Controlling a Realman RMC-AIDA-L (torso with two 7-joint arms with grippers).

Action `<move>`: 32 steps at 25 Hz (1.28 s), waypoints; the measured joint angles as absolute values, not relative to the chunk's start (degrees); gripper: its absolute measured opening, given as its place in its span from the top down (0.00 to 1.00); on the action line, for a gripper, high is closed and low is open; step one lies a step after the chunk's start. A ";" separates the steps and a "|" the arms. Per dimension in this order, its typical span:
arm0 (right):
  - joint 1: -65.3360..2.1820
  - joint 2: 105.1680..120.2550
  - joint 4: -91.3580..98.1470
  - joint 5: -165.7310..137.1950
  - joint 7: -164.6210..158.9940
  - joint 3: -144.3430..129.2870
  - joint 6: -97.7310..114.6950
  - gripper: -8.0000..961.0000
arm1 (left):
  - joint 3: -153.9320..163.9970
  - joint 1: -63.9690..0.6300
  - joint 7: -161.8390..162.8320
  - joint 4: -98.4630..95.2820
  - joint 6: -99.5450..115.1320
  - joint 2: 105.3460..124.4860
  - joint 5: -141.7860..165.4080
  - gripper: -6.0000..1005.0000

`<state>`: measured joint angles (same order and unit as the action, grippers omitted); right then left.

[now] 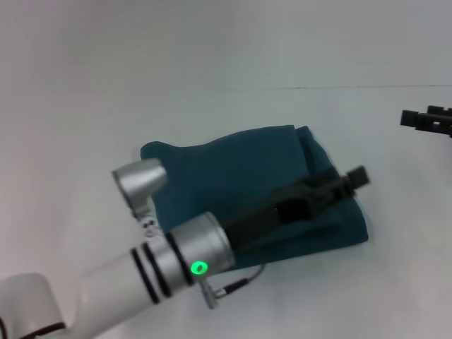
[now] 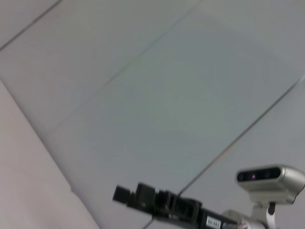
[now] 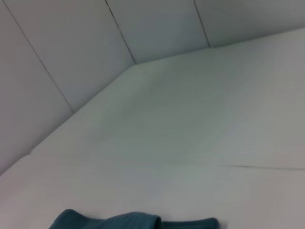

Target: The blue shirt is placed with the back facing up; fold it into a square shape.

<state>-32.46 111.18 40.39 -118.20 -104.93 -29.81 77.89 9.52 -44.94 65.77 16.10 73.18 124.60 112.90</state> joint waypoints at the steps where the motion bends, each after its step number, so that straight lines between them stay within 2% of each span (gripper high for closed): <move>1: -32.62 111.18 40.05 -118.20 -105.87 -30.33 77.68 0.06 | 9.75 -43.78 67.41 13.38 75.49 124.50 112.95 0.42; 4: -33.56 111.00 38.23 -118.25 -109.30 -32.25 77.16 0.06 | 10.60 -42.27 69.43 8.67 78.55 124.37 113.57 0.35; 11: -37.06 110.66 33.09 -119.03 -117.28 -36.57 75.19 0.07 | 13.97 -38.93 70.16 -4.62 85.48 124.13 117.31 0.24; 19: -41.49 112.27 26.47 -120.26 -121.07 -37.76 70.95 0.07 | 23.84 -35.09 70.86 -20.29 87.75 124.02 117.35 0.23; 23: -43.44 113.74 24.07 -120.43 -121.98 -39.94 66.40 0.07 | 29.38 -32.83 69.66 -27.50 88.94 124.01 117.33 0.22; 27: -44.91 115.12 22.78 -120.50 -122.56 -41.39 62.72 0.07 | 31.42 -31.33 67.54 -31.34 89.46 124.01 117.31 0.22; 32: -45.72 116.01 22.15 -120.51 -123.77 -43.32 59.22 0.07 | 31.57 -30.98 66.75 -32.32 89.38 124.02 117.17 0.22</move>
<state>-45.72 116.01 22.15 -120.51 -123.77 -43.32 59.22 31.57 -30.98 66.75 -32.32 89.38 124.02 117.17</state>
